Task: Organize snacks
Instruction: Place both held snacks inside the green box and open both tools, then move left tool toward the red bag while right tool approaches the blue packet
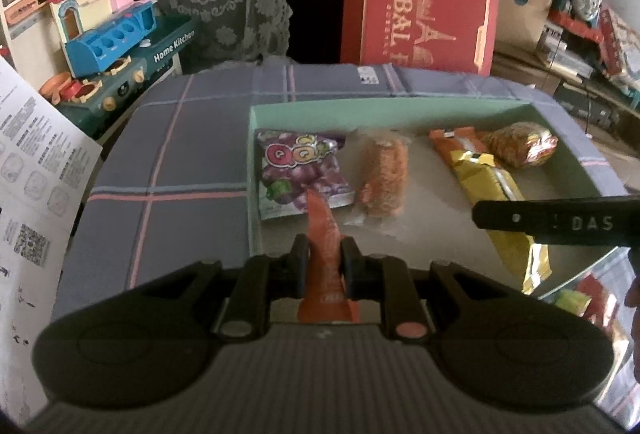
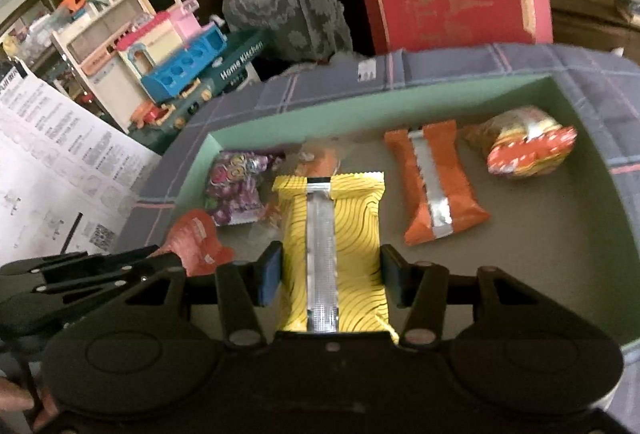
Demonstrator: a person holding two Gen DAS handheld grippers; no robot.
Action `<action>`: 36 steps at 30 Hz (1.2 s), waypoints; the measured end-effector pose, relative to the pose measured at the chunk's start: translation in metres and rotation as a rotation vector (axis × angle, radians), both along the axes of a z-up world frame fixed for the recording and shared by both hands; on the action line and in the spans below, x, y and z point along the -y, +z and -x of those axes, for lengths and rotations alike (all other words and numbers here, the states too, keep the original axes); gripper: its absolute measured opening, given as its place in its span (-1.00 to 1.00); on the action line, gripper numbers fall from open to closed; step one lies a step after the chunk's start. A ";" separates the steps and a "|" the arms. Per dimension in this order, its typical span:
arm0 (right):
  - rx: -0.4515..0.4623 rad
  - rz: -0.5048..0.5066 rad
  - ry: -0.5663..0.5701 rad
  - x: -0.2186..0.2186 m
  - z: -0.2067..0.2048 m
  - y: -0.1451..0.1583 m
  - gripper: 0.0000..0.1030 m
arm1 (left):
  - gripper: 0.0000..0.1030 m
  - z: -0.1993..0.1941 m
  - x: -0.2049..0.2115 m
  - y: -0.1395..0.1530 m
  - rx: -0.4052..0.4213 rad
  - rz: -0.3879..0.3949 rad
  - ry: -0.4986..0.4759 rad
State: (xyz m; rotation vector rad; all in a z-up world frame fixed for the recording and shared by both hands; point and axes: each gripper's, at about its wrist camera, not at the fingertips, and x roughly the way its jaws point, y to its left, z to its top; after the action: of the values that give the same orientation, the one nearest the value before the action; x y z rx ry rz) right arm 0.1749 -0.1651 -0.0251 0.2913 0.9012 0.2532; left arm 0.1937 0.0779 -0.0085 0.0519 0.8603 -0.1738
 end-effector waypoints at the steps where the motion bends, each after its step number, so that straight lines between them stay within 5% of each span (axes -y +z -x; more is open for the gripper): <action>1: -0.007 0.002 0.006 -0.002 -0.001 -0.004 0.06 | -0.64 -0.001 0.000 -0.002 -0.001 -0.010 0.003; 2: -0.013 0.002 0.012 -0.004 -0.003 -0.006 0.12 | -0.51 -0.001 0.000 -0.003 0.002 -0.018 0.011; 3: -0.020 -0.002 0.015 -0.005 -0.004 -0.008 0.21 | 0.00 -0.001 0.000 -0.003 0.008 -0.025 0.019; 5: -0.022 -0.022 0.014 -0.004 -0.005 -0.010 0.85 | 0.80 0.003 0.000 0.001 0.043 -0.038 0.051; 7: 0.004 -0.023 0.003 -0.001 -0.002 -0.005 1.00 | 1.00 0.008 0.000 0.005 0.087 -0.061 0.087; 14: 0.002 -0.027 -0.010 0.015 0.013 0.006 1.00 | 1.00 0.016 -0.004 0.011 0.043 0.013 0.115; 28: 0.065 -0.033 -0.019 0.031 0.073 0.040 1.00 | 1.00 0.073 0.001 0.031 0.048 0.025 0.113; 36: 0.044 -0.042 -0.037 0.042 0.112 0.034 1.00 | 1.00 0.107 -0.007 0.014 -0.005 0.017 0.137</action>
State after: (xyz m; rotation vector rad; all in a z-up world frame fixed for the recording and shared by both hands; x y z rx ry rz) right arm 0.0630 -0.2068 0.0089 0.3392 0.8473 0.2437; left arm 0.0865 0.0851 0.0056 -0.0239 0.8642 -0.0527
